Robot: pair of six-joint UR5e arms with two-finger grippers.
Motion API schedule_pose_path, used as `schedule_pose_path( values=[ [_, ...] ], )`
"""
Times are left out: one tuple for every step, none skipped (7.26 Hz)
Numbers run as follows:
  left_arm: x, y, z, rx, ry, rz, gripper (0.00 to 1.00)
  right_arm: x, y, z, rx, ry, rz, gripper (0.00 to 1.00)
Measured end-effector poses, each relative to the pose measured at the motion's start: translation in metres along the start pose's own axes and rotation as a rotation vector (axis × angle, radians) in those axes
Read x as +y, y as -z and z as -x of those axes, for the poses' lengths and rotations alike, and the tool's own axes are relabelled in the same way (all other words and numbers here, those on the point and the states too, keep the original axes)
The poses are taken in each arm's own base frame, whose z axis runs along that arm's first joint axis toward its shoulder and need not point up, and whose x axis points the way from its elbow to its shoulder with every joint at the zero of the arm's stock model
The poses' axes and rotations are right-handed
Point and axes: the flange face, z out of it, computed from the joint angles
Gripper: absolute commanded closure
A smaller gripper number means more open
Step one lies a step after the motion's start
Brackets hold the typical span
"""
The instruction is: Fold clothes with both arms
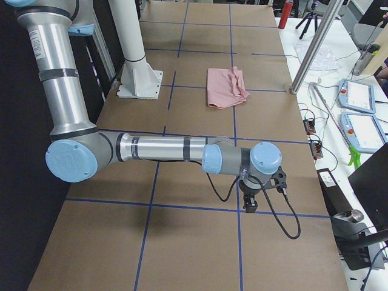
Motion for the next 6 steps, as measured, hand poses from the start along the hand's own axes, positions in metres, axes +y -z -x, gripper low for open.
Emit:
schedule_pose_path(
  values=[
    [0.005,-0.008,0.005,0.025,0.035,0.015,0.0,0.016,0.0,0.002,0.006,-0.005,0.003,0.0],
    [0.004,-0.003,-0.001,0.053,0.071,0.006,0.0,0.025,-0.003,0.005,0.008,-0.004,0.007,0.0],
    [0.003,0.007,-0.012,0.066,0.094,-0.013,0.0,0.028,-0.007,0.011,0.007,-0.008,0.014,0.0],
    [0.011,0.022,-0.027,0.069,0.085,-0.04,0.0,0.027,-0.011,0.018,0.002,-0.025,0.021,0.0],
    [0.025,0.04,-0.047,0.062,0.057,-0.073,0.0,0.024,-0.015,0.024,-0.001,-0.038,0.024,0.0],
    [0.04,0.05,-0.059,0.055,0.039,-0.091,0.0,0.022,-0.015,0.028,-0.001,-0.044,0.024,0.0]
  ],
)
